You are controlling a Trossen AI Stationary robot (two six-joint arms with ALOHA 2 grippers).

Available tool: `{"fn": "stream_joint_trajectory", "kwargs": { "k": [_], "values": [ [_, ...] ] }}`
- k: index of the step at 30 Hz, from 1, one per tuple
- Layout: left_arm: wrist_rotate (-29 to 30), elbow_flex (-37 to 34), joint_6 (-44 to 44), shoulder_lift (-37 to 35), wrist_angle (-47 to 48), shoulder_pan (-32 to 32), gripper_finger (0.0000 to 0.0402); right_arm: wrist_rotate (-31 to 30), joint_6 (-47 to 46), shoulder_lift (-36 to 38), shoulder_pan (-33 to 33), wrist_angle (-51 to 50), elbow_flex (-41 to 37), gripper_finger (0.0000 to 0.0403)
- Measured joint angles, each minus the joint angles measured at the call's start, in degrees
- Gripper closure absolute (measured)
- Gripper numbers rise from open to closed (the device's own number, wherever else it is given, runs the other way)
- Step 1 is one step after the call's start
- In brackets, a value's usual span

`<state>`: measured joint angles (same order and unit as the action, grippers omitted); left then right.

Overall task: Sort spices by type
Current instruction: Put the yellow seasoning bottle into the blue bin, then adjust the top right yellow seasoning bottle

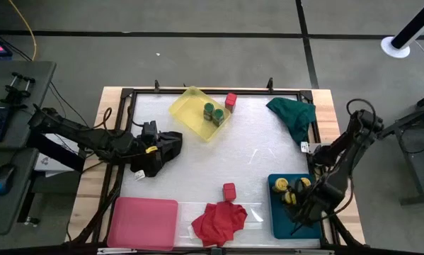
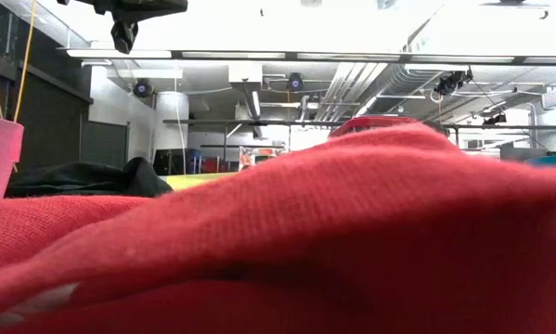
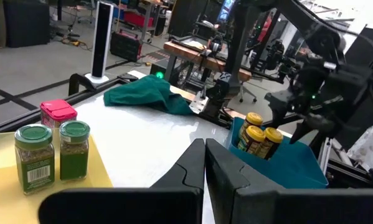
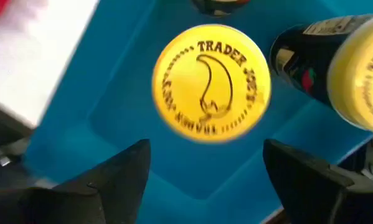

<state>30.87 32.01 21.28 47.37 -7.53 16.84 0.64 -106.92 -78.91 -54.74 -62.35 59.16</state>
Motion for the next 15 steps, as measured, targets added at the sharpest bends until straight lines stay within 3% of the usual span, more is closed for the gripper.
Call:
{"fn": "stream_joint_trajectory", "kwargs": {
  "k": [7, 15],
  "values": [
    [0.0, 0.0, -0.17, -0.01, 0.09, 0.0, 0.0401, -1.56, -1.04, 9.0, 0.0, -0.6, 0.02, 0.0096],
    [0.0, 0.0, -0.46, -0.02, 0.11, 0.0, 0.0401, -2.32, -0.6, 12.76, 0.48, -2.38, 0.02, 0.0096]
  ]
}}
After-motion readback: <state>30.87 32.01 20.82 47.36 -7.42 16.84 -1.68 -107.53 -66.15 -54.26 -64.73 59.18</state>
